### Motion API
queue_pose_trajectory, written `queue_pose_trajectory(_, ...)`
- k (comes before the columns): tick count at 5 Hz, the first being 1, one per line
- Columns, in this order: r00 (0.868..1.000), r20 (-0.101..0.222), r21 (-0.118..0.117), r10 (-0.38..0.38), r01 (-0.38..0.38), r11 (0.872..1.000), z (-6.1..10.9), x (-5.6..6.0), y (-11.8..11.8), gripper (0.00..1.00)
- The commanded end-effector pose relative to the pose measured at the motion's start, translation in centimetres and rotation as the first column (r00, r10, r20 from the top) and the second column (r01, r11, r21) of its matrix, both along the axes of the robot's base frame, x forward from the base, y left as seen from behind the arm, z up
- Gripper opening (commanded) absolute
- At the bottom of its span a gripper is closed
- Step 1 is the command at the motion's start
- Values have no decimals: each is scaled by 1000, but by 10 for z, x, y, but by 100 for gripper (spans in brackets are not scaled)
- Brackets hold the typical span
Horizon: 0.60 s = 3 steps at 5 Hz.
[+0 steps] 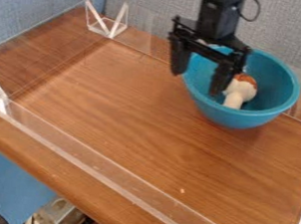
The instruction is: Remove the mushroom from inside the blue bowl and put it on the table
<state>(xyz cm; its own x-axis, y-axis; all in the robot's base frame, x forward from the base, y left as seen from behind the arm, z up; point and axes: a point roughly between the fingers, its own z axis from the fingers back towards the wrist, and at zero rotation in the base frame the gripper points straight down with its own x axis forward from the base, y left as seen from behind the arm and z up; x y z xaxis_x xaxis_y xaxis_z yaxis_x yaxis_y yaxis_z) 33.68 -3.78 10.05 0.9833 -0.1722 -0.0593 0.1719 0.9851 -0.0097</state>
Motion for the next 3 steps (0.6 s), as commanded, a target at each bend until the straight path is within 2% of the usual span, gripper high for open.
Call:
queue_pose_trajectory(1, 995, 66, 6, -70, 70, 998, 13, 24, -15, 100)
queue_pose_trajectory(3, 992, 37, 20, -119, 118, 993, -10, 45, -26, 100)
